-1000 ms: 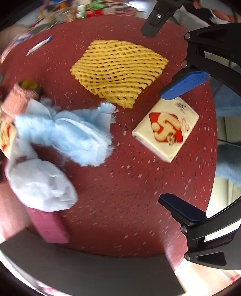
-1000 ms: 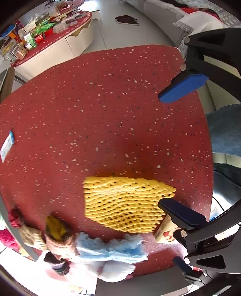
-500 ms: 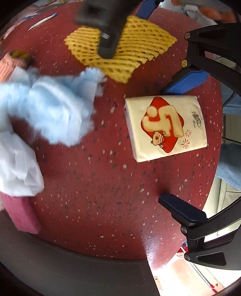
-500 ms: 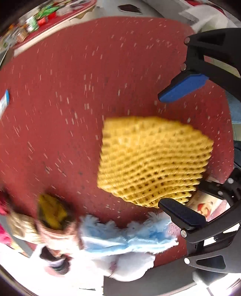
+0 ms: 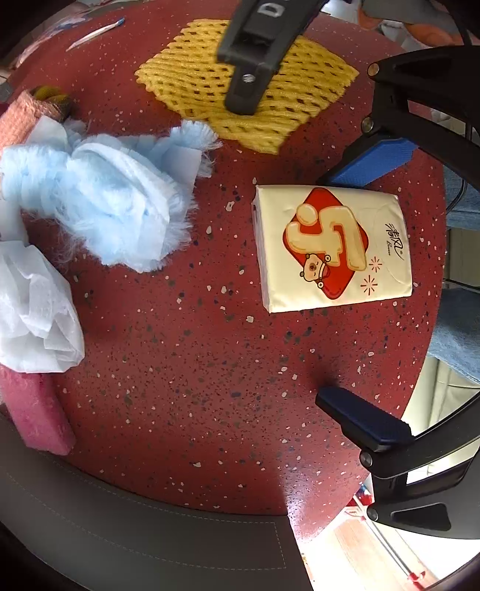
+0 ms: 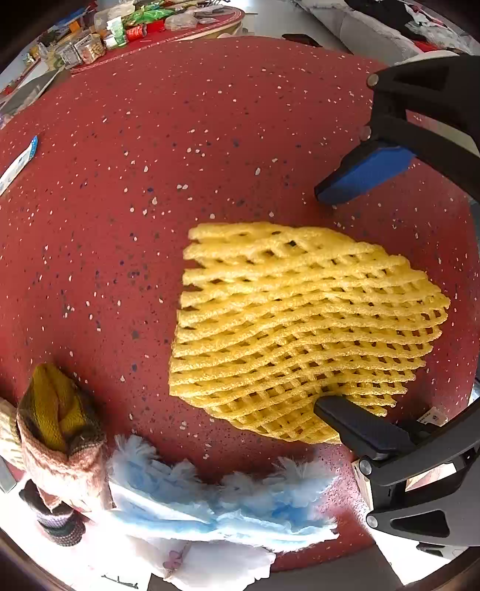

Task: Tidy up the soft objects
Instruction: 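Grasp the tissue pack with the left tool while the right tool grasps the yellow foam net, then carry the tissue pack and foam net over the box with both tools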

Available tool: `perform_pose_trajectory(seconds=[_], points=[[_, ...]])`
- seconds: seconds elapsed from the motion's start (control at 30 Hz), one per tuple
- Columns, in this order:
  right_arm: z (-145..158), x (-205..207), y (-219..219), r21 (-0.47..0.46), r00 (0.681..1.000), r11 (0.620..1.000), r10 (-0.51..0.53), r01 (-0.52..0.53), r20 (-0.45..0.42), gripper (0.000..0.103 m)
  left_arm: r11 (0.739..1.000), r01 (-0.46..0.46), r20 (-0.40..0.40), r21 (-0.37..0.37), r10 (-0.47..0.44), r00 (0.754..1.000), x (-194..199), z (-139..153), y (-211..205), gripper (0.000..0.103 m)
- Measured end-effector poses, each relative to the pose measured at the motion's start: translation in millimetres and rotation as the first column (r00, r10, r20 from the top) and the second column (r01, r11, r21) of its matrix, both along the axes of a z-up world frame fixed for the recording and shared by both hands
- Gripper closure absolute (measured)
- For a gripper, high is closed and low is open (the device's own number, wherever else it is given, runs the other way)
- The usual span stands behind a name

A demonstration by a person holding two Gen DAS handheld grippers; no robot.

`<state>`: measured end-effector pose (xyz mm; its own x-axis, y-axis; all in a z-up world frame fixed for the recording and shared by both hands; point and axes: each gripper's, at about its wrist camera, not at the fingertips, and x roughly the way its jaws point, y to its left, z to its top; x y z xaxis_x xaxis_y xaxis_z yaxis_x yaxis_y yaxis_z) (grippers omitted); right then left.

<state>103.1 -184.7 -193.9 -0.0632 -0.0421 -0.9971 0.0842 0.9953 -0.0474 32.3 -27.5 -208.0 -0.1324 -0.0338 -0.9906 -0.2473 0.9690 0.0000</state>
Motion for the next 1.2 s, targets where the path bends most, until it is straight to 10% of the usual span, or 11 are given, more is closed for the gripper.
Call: perform_pose_trajectory(seconds=[0.13, 0.3, 0.7, 1.2], points=[[-1.3, -8.1, 12.0, 0.010, 0.999, 1.000, -0.007, 0.007, -0.050, 0.006, 0.994, 0.109, -0.020, -0.001, -0.109, 0.994, 9.3, 4.9, -10.4, 0.008], [17.2, -9.8, 21.6, 0.031, 0.999, 0.999, 0.043, -0.043, -0.002, 0.078, 0.970, 0.241, 0.010, -0.014, -0.241, 0.971, 7.9, 16.3, -25.5, 0.044], [26.5, -40.2, -6.3, 0.165, 0.997, 0.984, -0.065, 0.071, -0.038, 0.083, 0.930, 0.359, 0.114, -0.083, -0.349, 0.930, -6.3, 51.0, 11.3, 0.046], [48.1, -84.1, 13.1, 0.160, 0.997, 0.984, -0.069, 0.074, -0.038, 0.083, 0.886, 0.462, 0.290, 0.032, -0.450, 0.844, 6.2, 121.6, 23.0, 0.046]])
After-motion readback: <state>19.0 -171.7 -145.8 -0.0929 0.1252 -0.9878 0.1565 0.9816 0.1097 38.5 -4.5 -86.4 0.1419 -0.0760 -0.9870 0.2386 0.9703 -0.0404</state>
